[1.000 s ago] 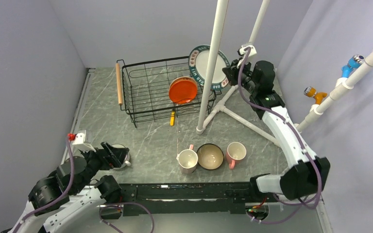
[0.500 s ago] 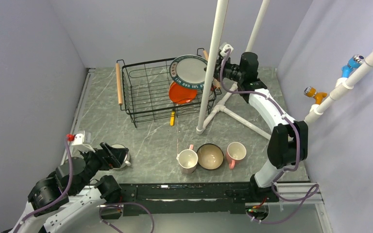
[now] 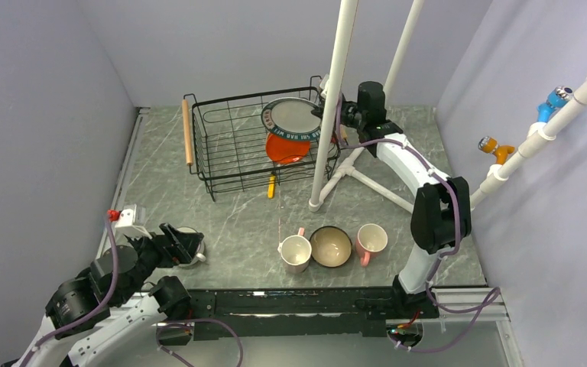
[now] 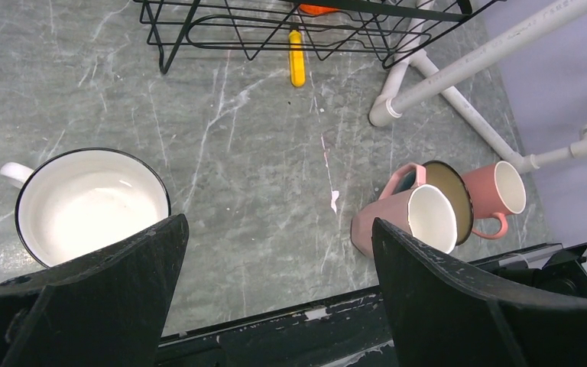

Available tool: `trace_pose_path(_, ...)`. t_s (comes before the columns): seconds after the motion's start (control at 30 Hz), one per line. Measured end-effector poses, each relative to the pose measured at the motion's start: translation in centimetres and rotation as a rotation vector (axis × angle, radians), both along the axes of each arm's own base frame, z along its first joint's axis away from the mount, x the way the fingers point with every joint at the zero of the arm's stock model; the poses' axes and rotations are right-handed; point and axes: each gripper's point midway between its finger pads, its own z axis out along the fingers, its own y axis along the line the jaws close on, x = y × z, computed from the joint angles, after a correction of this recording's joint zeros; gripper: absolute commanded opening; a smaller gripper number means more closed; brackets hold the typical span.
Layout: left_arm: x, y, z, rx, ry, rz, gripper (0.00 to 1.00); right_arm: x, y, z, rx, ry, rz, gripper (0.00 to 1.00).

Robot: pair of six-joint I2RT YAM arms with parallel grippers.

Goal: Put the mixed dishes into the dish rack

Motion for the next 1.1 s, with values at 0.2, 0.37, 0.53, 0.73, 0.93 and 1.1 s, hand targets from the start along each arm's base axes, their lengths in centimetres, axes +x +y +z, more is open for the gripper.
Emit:
trace_pose_path(0.2, 0.1, -0.1, -0.2, 0.013, 0.011, 0.0, 0.95, 0.6, 0.8, -0.3, -0.068, -0.033, -0.003, 0.0)
trace_pose_path(0.37, 0.1, -0.1, -0.2, 0.013, 0.011, 0.0, 0.95, 0.5, 1.0, -0.5, -0.109, -0.042, -0.003, 0.0)
trace_pose_path(0.53, 0.1, -0.1, -0.2, 0.013, 0.011, 0.0, 0.95, 0.0, 1.4, -1.5, -0.156, -0.037, 0.015, 0.0)
trace_pose_path(0.73, 0.1, -0.1, -0.2, 0.013, 0.011, 0.0, 0.95, -0.1, 1.7, -2.8, -0.191, -0.018, 0.054, 0.0)
trace_pose_path(0.93, 0.1, -0.1, -0.2, 0.013, 0.011, 0.0, 0.95, -0.2, 2.2, -4.3, -0.235, -0.004, 0.117, 0.0)
trace_pose_path(1.1, 0.1, -0.2, -0.2, 0.013, 0.011, 0.0, 0.95, -0.4, 2.3, -5.6, -0.277, 0.001, 0.141, 0.0)
